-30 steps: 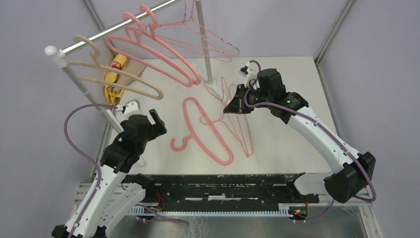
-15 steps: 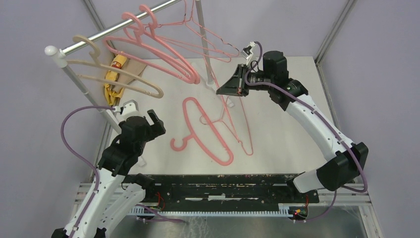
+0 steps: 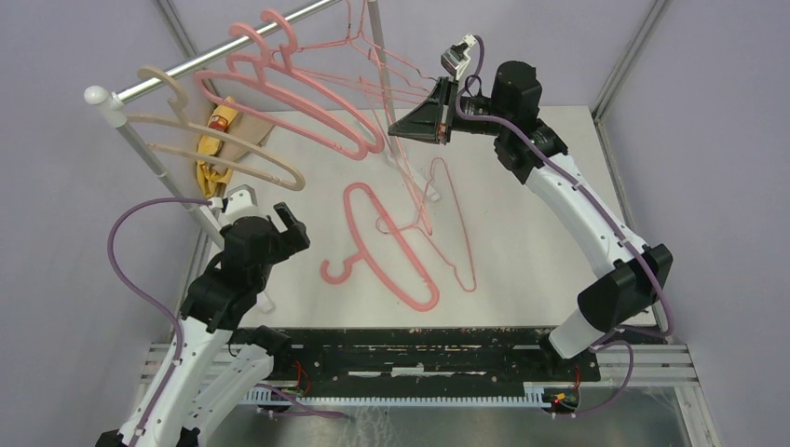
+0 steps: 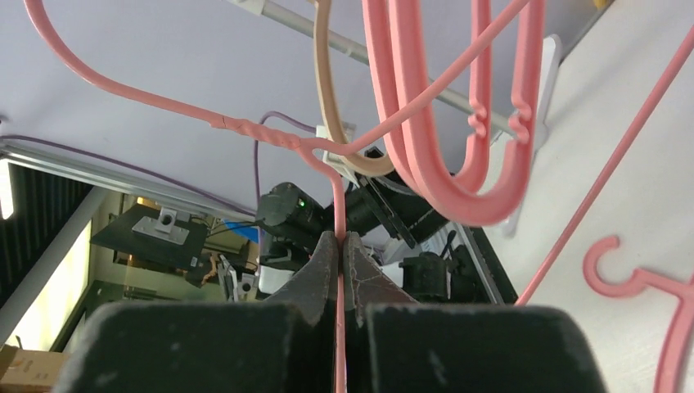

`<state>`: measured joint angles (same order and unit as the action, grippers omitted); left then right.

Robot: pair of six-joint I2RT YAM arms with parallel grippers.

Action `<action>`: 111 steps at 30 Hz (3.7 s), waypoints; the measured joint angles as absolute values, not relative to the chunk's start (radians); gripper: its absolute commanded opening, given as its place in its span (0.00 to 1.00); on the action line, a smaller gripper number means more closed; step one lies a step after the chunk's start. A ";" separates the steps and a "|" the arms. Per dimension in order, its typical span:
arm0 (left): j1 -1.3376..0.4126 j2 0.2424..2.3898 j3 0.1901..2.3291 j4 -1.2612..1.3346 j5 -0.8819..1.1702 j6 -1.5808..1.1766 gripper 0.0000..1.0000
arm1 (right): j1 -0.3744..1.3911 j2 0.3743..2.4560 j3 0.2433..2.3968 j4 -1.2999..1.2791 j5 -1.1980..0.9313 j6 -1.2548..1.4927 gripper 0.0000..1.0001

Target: Organize the hangers

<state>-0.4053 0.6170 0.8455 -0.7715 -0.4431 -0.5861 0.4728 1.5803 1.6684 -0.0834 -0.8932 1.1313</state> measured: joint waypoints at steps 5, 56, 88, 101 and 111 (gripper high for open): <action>-0.405 0.624 0.854 -0.772 -0.443 -0.586 0.95 | 0.473 1.655 1.746 -0.006 -0.905 1.189 0.01; -0.405 0.616 0.871 -0.796 -0.459 -0.586 0.95 | 0.480 2.251 2.532 0.272 -1.145 1.445 0.02; -0.435 0.737 0.989 -0.669 -0.233 -0.505 0.81 | 0.495 2.307 2.605 -0.020 -1.034 1.118 0.03; -0.857 0.917 0.989 -0.634 -0.489 -0.532 0.82 | 0.495 2.332 2.605 -0.035 -1.014 1.089 0.03; -1.026 0.956 0.989 -0.581 -0.660 -0.566 0.82 | 0.495 2.334 2.605 -0.013 -1.000 1.076 0.04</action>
